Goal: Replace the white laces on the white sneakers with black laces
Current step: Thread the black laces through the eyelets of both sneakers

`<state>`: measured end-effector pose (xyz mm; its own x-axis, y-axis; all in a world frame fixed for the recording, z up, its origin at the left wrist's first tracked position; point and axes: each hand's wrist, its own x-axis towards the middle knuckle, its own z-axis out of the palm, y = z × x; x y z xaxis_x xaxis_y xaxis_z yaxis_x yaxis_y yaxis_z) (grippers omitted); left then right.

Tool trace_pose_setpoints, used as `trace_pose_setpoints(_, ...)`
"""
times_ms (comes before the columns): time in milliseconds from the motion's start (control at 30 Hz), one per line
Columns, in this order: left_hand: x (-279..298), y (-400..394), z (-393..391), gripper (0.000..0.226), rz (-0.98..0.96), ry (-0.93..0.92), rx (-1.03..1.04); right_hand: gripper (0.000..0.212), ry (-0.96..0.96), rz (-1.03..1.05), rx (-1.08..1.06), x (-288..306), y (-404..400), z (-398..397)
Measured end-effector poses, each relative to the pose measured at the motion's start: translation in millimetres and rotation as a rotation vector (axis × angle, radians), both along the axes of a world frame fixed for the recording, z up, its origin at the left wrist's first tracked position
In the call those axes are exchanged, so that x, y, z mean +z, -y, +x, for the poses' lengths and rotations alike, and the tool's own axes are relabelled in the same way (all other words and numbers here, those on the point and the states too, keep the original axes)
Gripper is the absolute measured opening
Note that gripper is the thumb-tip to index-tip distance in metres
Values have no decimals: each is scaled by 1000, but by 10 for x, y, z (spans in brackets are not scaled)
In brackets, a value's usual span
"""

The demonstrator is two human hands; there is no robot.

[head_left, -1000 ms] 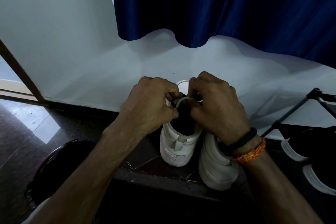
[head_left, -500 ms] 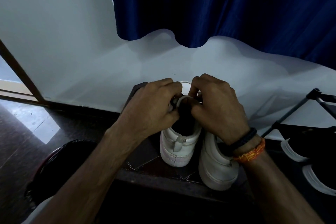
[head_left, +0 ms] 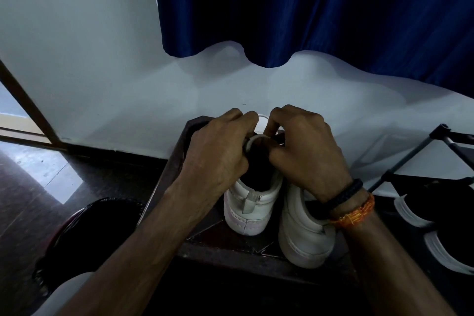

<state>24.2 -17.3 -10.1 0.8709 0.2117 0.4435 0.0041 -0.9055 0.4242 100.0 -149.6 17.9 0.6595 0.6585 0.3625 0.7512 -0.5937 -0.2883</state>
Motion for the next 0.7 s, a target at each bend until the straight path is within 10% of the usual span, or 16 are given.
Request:
trace_pose_setpoints(333,33,-150,-17,7,-227,16,-54,57,-15,-250,29,-77,-10,-61)
trace_pose_setpoints(700,54,-164,-48,8,-277,-35,-102,23,155,-227,-159,-72,-111,-90)
